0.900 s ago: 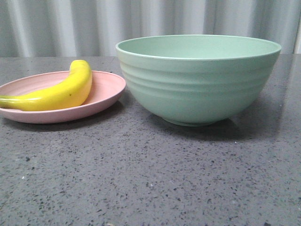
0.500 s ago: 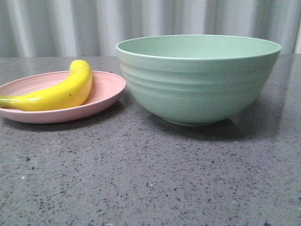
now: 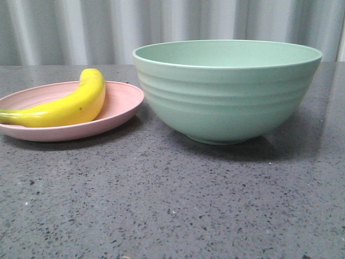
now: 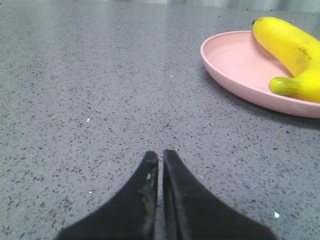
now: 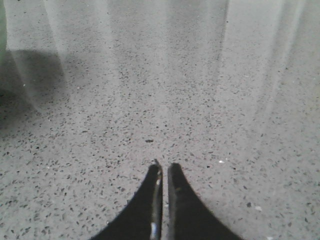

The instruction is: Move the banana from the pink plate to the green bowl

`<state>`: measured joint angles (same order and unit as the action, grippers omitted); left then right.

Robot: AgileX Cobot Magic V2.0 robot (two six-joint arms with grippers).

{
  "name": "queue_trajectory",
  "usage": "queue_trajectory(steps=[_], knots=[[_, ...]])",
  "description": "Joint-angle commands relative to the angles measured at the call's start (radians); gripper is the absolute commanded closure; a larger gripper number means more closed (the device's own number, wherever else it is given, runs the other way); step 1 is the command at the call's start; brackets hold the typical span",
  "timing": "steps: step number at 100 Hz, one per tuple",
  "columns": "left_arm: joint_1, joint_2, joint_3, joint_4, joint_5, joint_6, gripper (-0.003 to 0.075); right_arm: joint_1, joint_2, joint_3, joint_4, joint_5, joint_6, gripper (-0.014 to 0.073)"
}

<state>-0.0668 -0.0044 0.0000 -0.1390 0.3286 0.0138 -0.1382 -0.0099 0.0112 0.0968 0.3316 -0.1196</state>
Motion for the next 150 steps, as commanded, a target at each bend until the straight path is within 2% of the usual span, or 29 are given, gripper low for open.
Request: queue_trajectory(steps=[1, 46, 108, 150], knots=[[0.001, -0.025, 0.01, 0.003, -0.05, -0.002, 0.0741, -0.007, -0.024, 0.019, -0.013, -0.019, -0.004, 0.0665], [0.001, -0.025, 0.01, 0.02, -0.067, -0.002, 0.0741, -0.007, -0.024, 0.019, -0.013, -0.021, -0.004, 0.0665], [0.001, -0.025, 0.01, 0.028, -0.18, -0.002, 0.0741, -0.007, -0.024, 0.019, -0.022, -0.257, -0.004, 0.0665], [0.001, -0.025, 0.01, 0.028, -0.182, -0.002, 0.0741, -0.007, -0.024, 0.019, -0.02, -0.3, 0.008, 0.0665]])
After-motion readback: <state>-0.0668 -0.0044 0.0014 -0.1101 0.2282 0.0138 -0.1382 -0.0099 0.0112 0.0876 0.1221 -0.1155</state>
